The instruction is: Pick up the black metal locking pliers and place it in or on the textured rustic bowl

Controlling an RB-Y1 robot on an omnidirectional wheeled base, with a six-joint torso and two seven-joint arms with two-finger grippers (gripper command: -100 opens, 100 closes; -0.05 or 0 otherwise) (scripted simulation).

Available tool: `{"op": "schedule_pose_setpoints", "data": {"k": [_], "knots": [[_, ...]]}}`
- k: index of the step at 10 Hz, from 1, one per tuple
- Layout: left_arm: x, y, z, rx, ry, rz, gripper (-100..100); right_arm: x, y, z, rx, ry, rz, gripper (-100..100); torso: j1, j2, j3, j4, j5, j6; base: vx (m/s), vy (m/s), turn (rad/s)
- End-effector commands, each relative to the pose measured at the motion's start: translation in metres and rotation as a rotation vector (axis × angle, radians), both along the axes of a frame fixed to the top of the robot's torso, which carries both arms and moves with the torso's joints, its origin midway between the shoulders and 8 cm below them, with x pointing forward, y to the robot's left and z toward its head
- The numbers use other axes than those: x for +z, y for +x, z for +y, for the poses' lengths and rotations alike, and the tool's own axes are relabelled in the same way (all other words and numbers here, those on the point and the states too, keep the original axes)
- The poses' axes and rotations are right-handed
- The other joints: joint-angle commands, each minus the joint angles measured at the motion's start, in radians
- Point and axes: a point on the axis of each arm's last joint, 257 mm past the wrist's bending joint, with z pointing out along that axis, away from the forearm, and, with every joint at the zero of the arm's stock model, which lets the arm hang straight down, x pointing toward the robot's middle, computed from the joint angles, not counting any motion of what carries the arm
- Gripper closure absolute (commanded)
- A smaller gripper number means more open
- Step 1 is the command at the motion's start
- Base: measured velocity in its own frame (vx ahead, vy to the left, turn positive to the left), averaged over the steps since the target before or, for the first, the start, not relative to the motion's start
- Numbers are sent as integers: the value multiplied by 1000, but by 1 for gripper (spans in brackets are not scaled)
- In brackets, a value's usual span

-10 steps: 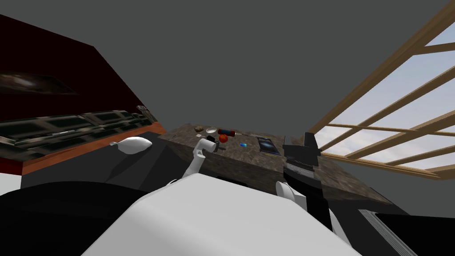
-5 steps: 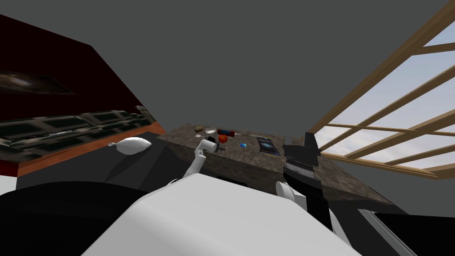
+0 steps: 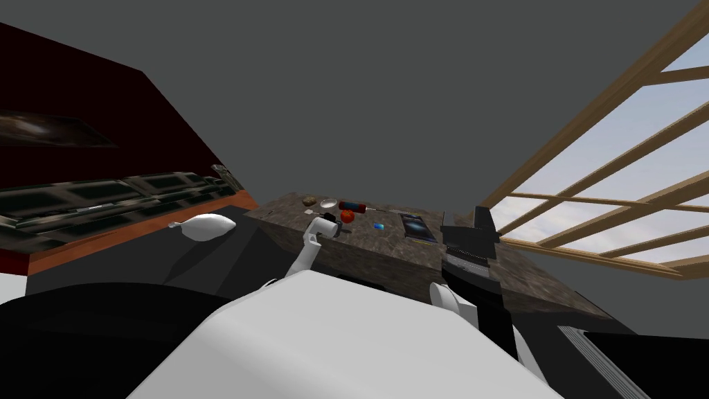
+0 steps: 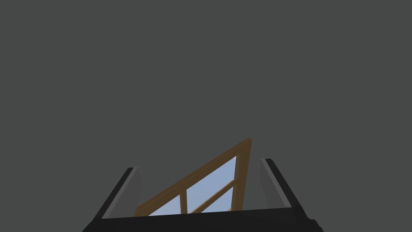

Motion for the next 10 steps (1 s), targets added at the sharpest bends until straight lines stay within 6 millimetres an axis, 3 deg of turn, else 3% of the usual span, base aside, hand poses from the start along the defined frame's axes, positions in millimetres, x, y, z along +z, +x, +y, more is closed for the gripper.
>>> {"op": "schedule_pose_setpoints", "data": {"k": [1, 2, 6, 7, 8, 10], "knots": [[0, 0, 0, 0, 0, 0, 0, 0, 0, 0, 0, 0, 0, 0, 0, 0, 0, 0, 0, 0, 0, 0, 0], [6, -3, 0, -1, 0, 0, 100, 0, 0, 0, 0, 0, 0, 0, 0, 0, 0, 0, 0, 0, -10, 2, 10], [16, -7, 0, -4, -1, -1, 100, 0, 0, 0, 0, 0, 0, 0, 0, 2, 1, 0, 0, 0, -13, 3, 8], [16, -7, 0, -3, 0, 0, 0, 0, 0, 0, 0, 0, 0, 0, 0, 1, 1, 0, 0, 0, 0, 0, 0], [19, -9, -5, -14, -2, 11, 100, 0, 0, 0, 0, 0, 0, 0, 0, 0, 0, 0, 0, 0, -18, 25, 53], [23, -13, -12, -32, -6, 29, 100, 0, 0, 0, 0, 0, 0, 0, 3, 2, 1, 0, 0, -1, -50, 58, 54]]}}
